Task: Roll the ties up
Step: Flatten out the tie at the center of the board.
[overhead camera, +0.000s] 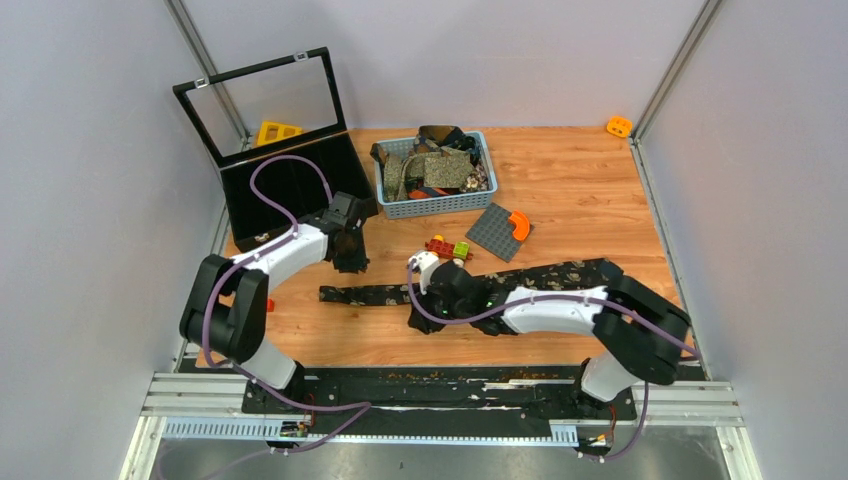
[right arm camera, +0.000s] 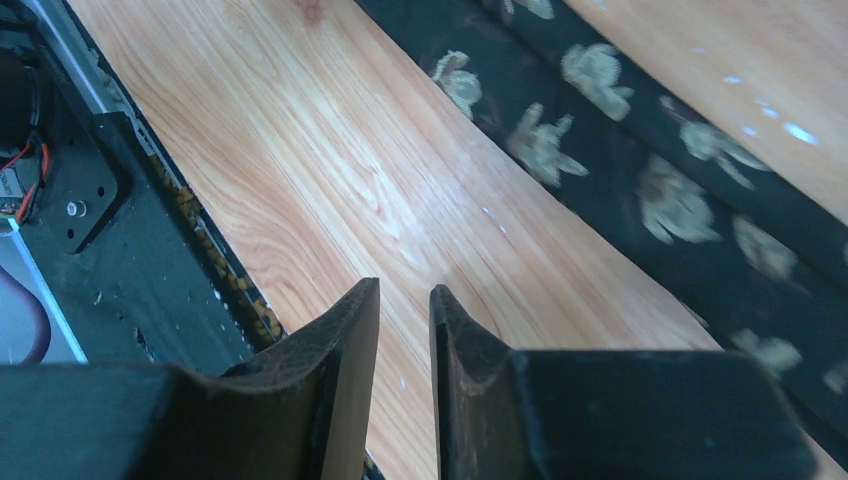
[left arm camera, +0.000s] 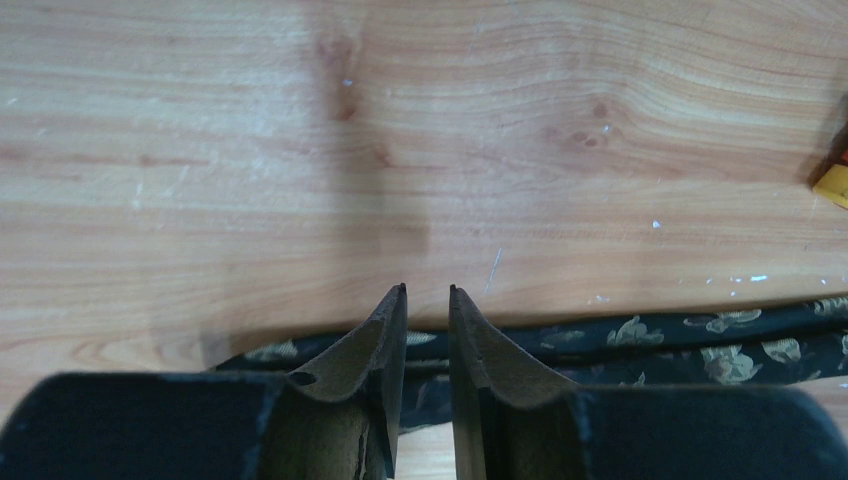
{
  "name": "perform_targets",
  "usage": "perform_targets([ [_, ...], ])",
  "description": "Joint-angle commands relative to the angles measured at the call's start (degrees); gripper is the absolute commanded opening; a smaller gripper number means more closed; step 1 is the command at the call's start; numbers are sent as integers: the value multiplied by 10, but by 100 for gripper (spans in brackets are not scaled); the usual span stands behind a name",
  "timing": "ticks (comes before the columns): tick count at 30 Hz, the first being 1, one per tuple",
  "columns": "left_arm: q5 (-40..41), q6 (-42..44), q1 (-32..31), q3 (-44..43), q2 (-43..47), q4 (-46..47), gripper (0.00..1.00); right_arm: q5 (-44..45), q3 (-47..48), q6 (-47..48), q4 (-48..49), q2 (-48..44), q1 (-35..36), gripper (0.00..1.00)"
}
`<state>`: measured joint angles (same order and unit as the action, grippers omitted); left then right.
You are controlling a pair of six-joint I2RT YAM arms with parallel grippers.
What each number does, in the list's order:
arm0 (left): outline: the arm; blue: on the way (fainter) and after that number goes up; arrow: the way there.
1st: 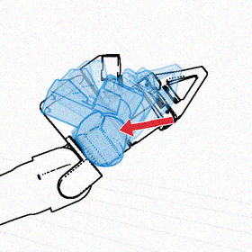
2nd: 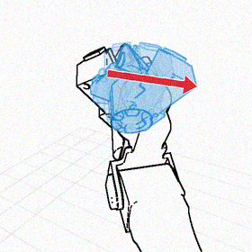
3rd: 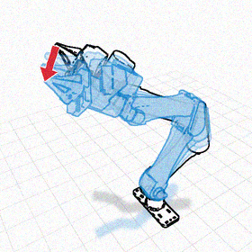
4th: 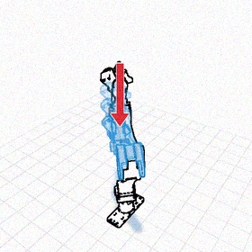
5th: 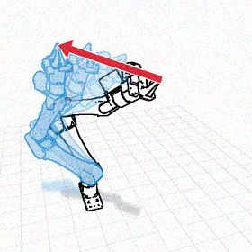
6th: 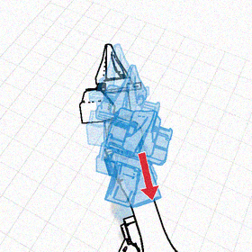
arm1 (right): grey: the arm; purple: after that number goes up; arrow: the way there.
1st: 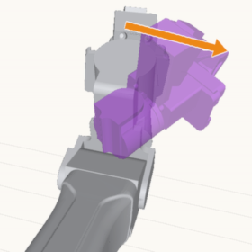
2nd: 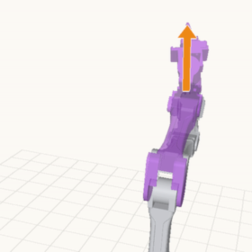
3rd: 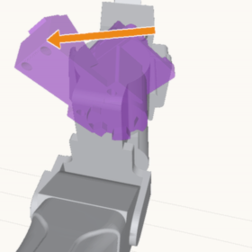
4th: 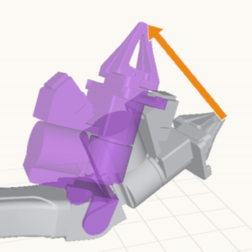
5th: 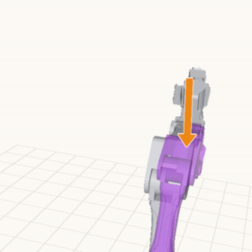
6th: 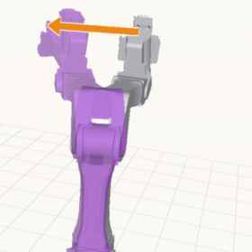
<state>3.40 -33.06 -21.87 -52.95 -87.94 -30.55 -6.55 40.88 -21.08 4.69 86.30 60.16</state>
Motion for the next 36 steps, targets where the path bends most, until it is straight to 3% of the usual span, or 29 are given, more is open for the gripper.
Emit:
perform_targets([
  [1, -16, 19, -4, -22, -38, 26, 27, -31, 64, -11, 64, 75, 11, 25],
  [8, -29, 22, -4, 1, -64, 41, 24, -32, 139, -2, 58, 182, 11, 22],
  [17, -46, 23, -4, 48, -59, 56, 22, 27, 210, 29, 16, 247, 10, 20],
  [28, -60, 31, -4, 70, -48, 55, 21, 129, 277, 60, -45, 262, 6, 19],
  [36, -61, 34, -4, 87, -32, 47, 20, 108, 292, 62, -67, 262, 1, 19],
])
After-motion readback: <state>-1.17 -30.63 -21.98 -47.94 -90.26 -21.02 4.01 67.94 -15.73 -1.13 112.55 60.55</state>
